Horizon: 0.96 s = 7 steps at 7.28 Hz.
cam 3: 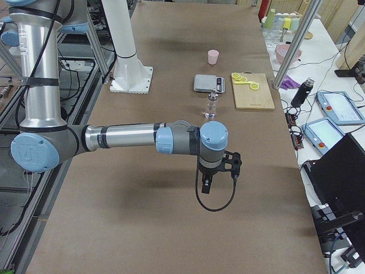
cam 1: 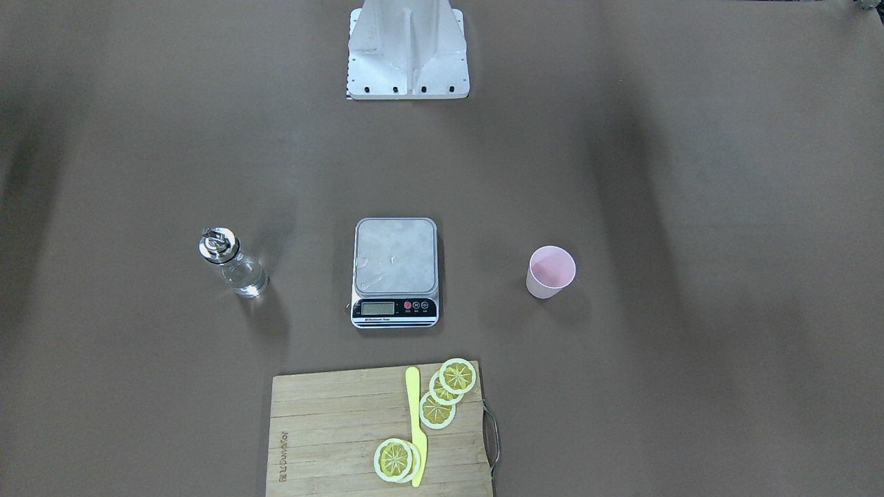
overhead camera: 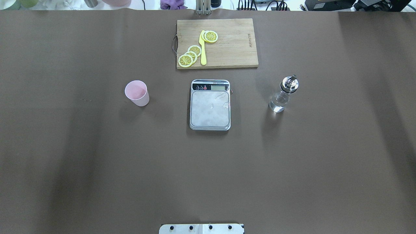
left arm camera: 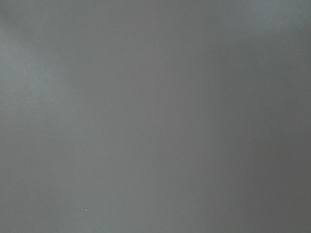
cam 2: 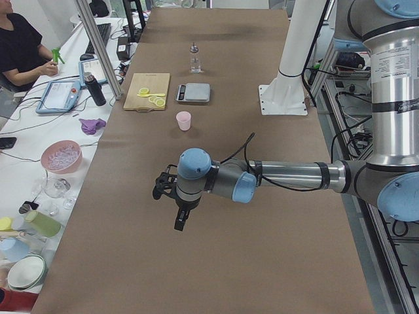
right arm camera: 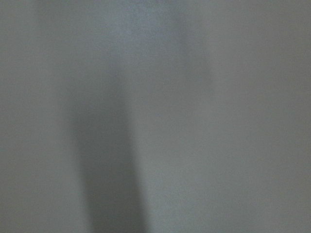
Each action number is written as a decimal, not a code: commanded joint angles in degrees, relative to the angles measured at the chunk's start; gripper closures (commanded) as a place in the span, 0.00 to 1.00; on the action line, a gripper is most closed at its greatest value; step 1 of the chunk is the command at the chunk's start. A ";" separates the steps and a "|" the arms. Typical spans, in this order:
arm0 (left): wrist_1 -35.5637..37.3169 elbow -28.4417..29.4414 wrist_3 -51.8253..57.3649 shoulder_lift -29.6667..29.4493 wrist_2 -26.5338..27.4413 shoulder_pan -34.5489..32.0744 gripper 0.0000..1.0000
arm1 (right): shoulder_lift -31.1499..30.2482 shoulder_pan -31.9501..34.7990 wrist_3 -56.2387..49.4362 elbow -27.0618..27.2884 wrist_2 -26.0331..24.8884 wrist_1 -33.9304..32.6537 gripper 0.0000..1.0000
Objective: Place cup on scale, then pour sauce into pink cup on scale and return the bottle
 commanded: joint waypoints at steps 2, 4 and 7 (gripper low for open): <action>-0.08 -0.01 -8.81 -4.97 -0.40 1.39 0.02 | -0.86 0.00 -0.49 0.72 0.28 2.09 0.00; 0.01 -0.45 -22.43 -10.50 -3.80 4.47 0.02 | -3.07 0.00 0.99 1.26 0.72 8.43 0.00; 8.31 -7.19 -51.33 -21.14 -4.71 17.44 0.03 | -3.68 -0.53 0.56 0.73 0.64 9.40 0.00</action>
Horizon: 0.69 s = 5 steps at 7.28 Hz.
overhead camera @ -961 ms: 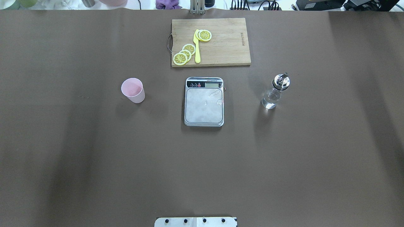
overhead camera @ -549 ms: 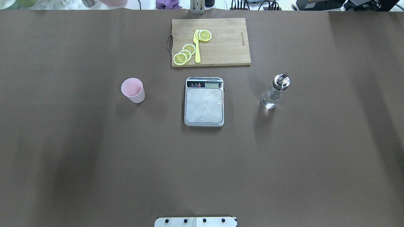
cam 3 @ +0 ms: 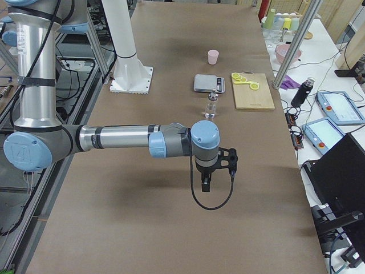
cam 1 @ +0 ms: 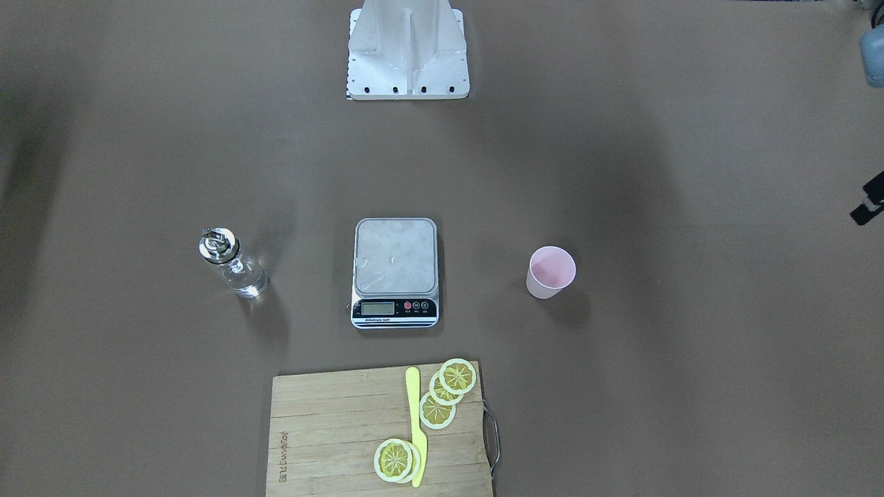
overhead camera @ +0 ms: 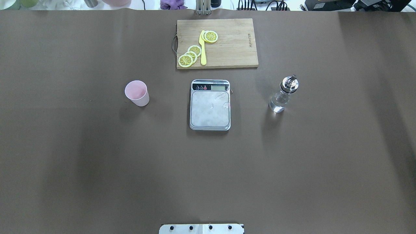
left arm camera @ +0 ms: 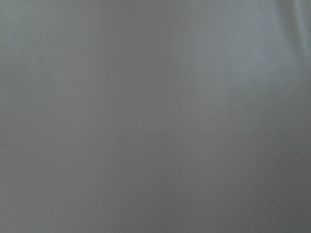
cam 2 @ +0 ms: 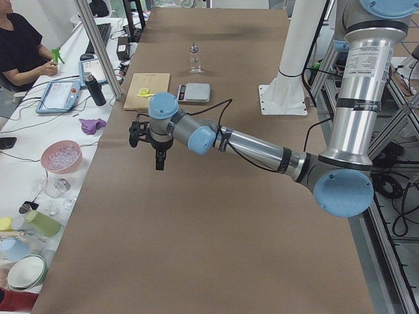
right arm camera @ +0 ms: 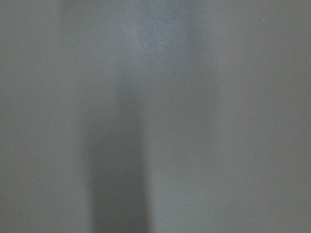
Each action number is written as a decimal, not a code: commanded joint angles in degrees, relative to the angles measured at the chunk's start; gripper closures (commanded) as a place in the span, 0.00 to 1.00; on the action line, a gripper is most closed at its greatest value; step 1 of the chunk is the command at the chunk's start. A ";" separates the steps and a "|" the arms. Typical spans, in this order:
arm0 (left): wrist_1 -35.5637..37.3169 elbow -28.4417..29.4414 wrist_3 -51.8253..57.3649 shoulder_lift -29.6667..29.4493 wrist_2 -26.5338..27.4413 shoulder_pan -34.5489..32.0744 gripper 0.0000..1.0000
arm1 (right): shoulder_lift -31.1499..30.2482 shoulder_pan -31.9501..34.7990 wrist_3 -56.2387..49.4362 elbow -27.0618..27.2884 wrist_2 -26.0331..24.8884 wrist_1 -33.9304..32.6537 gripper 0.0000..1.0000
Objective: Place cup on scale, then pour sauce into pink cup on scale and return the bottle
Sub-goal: 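Reach the left gripper to the pink cup and close on it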
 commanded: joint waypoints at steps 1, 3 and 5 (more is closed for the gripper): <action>5.49 -5.05 -21.12 -6.69 5.15 12.51 0.03 | -0.49 -0.19 0.10 -0.47 0.00 0.66 0.00; 4.98 -4.55 -32.00 -9.35 16.66 25.26 0.03 | -0.40 -0.28 -0.51 -0.65 -0.17 0.57 0.00; 4.11 -1.58 -37.63 -13.37 21.27 31.45 0.03 | -0.40 -0.54 0.01 -0.74 0.09 0.48 0.00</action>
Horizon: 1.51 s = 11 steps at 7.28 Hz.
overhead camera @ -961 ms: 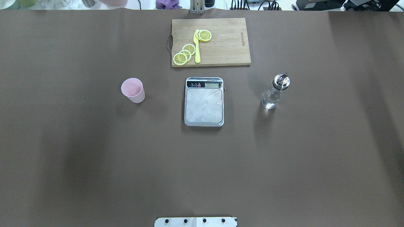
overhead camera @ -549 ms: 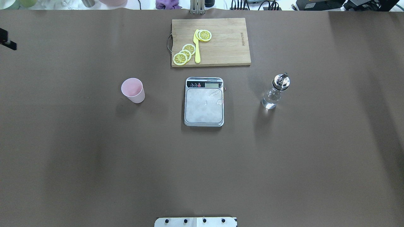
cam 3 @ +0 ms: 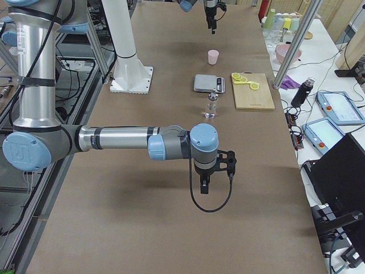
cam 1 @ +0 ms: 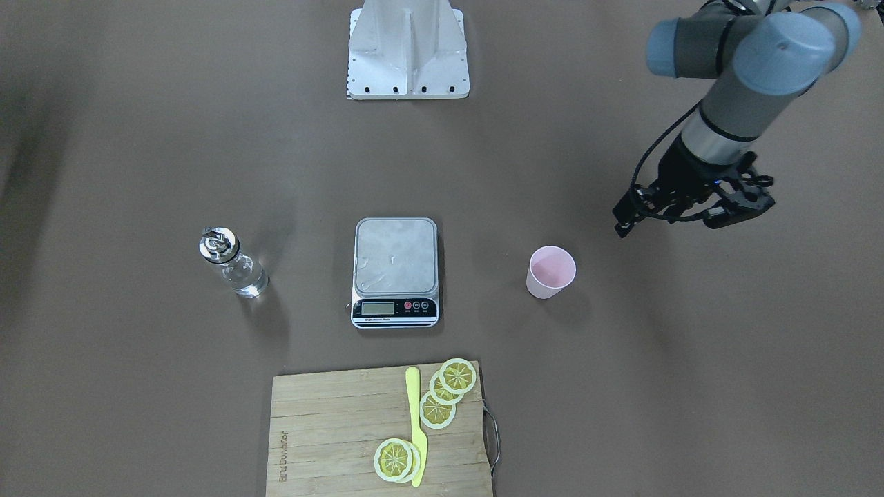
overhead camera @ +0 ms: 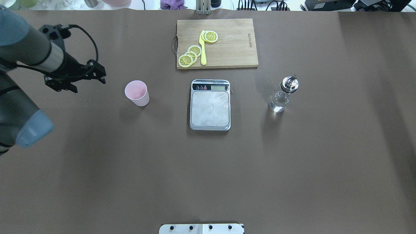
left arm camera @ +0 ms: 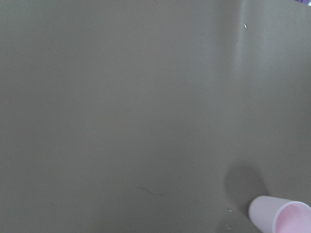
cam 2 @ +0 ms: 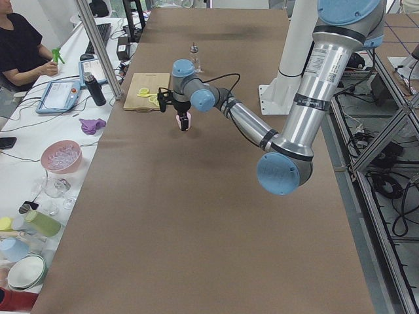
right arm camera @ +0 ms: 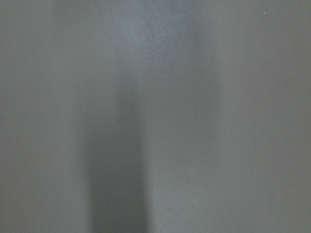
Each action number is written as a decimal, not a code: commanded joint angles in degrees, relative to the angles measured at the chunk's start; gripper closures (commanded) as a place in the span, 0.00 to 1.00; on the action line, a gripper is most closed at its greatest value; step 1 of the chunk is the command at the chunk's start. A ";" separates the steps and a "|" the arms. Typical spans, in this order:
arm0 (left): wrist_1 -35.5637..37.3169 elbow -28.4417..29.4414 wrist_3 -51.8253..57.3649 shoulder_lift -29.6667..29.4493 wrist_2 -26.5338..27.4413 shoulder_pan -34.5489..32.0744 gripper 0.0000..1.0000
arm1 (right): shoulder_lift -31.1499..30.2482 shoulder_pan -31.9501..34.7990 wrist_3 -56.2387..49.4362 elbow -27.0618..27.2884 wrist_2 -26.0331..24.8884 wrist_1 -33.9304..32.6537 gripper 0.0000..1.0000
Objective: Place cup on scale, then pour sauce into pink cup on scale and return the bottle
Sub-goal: 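Reach the left gripper to the pink cup and close on it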
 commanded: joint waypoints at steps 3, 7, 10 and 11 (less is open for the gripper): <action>-5.50 10.33 -3.57 -6.95 3.33 4.90 0.05 | 0.62 -0.49 0.28 -0.26 0.07 -0.07 0.00; -10.26 13.79 -3.30 -7.05 3.33 5.25 0.29 | 0.79 -0.49 0.20 -0.44 0.16 -0.16 0.00; -10.26 14.40 -3.30 -7.32 3.25 6.12 0.74 | 0.79 -0.49 0.20 -0.52 0.16 -0.25 0.00; -10.35 14.93 -3.30 -7.49 3.16 6.13 0.90 | 0.79 -0.49 0.20 -0.52 0.25 -0.25 0.00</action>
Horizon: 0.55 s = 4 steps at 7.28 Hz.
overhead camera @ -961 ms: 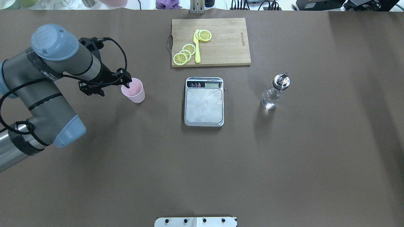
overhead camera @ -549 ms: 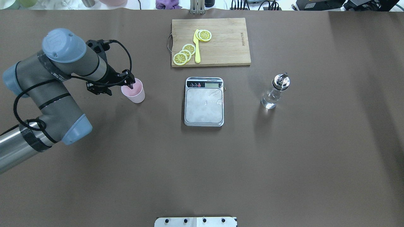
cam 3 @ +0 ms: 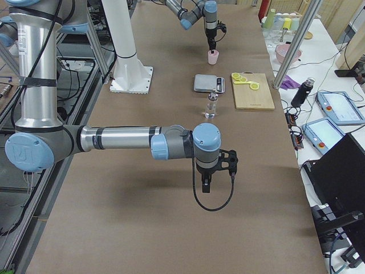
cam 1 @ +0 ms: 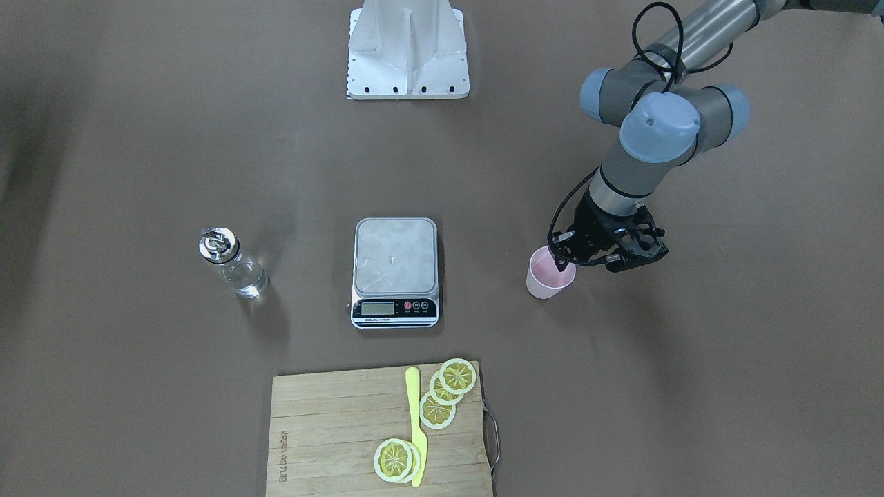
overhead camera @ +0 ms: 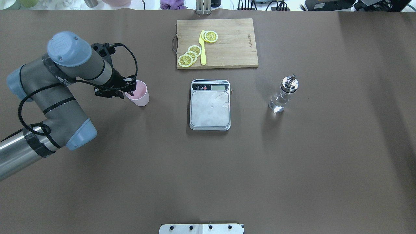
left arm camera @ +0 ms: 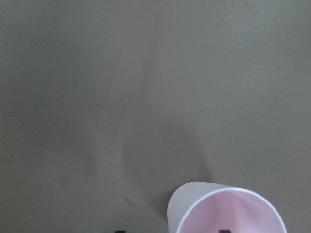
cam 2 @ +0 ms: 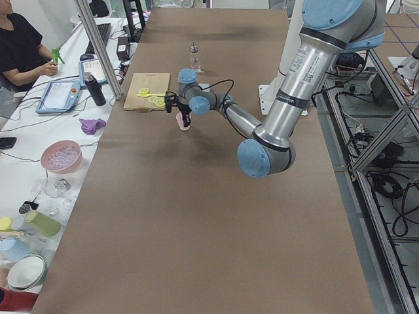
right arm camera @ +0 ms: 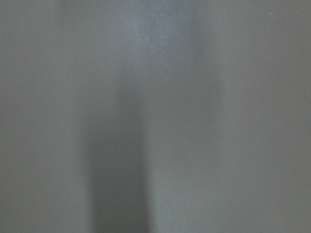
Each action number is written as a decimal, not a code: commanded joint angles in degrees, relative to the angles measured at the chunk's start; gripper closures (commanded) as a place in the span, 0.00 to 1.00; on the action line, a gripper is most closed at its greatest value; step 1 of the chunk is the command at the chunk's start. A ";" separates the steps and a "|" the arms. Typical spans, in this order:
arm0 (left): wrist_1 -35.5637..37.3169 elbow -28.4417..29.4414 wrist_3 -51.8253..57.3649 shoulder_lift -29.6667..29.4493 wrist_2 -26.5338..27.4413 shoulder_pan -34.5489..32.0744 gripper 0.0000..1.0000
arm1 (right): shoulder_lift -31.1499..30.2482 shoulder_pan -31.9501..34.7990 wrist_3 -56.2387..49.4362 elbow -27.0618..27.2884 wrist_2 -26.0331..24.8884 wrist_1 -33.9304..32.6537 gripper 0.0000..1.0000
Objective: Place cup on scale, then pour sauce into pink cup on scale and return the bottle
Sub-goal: 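Lift the pink cup with the left gripper and set it on the scale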
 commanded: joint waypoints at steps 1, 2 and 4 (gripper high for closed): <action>0.11 0.28 -0.01 -0.44 -0.50 0.19 1.00 | 0.00 0.00 0.00 -0.12 0.07 -0.12 0.00; 1.07 -1.11 0.17 -0.53 -2.68 -0.77 1.00 | 0.09 0.00 0.00 -0.12 0.59 -0.21 0.00; 7.27 -3.14 0.08 -3.58 -11.39 -6.39 1.00 | 2.18 0.00 0.26 0.14 4.79 -0.56 0.00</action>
